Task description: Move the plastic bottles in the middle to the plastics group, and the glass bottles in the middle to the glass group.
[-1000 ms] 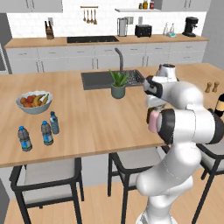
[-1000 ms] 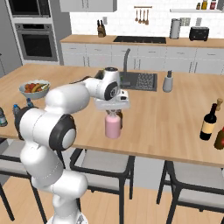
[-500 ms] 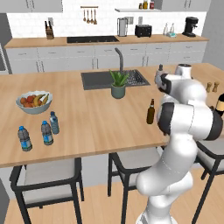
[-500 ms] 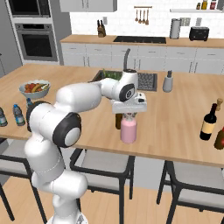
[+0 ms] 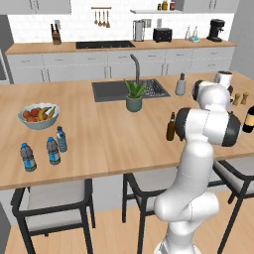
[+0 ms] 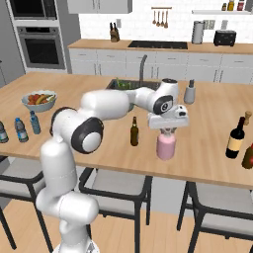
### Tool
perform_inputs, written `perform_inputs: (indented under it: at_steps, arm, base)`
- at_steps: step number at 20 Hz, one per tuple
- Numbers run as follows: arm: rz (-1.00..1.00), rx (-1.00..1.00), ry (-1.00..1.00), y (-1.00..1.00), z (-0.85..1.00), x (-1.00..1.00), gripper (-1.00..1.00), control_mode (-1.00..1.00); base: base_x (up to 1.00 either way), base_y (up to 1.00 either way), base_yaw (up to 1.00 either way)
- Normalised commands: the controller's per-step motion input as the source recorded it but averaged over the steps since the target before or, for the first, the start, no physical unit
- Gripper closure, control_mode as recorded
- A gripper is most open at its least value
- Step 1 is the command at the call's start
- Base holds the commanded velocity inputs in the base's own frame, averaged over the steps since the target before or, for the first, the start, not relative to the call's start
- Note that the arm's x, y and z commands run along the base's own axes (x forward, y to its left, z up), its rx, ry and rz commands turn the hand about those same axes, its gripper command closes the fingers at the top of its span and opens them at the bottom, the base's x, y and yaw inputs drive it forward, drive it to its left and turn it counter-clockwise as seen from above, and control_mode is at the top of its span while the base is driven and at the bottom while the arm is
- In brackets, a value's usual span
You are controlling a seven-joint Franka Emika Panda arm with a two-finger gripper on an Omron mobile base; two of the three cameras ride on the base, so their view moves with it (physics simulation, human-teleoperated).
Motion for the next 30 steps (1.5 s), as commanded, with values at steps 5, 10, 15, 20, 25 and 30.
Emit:
perform_inputs:
  at_steps: [5, 10, 15, 20, 25, 30]
  arm:
    - [0.01, 0.0, 0.0, -0.78, 0.02, 0.45, 1.0, -1.0]
    - [0.01, 0.0, 0.0, -0.66, -0.06, 0.31, 1.0, -1.0]
    - [0.07, 0.0, 0.0, -0.21, -0.18, 0.15, 1.0, -1.0]
    - [0.12, -0.02, 0.0, 0.0, -0.43, 0.06, 1.0, -1.0]
    - [0.11, 0.0, -0.05, -0.01, -0.43, -0.27, 1.0, -1.0]
    - [0.11, 0.0, -0.1, 0.0, -0.51, -0.32, 1.0, -1.0]
  base:
    - [0.0, 0.0, 0.0]
    - [0.0, 0.0, 0.0]
    - [0.0, 0.0, 0.0]
    - [0.0, 0.0, 0.0]
    - [0.0, 0.0, 0.0]
    - [0.0, 0.0, 0.0]
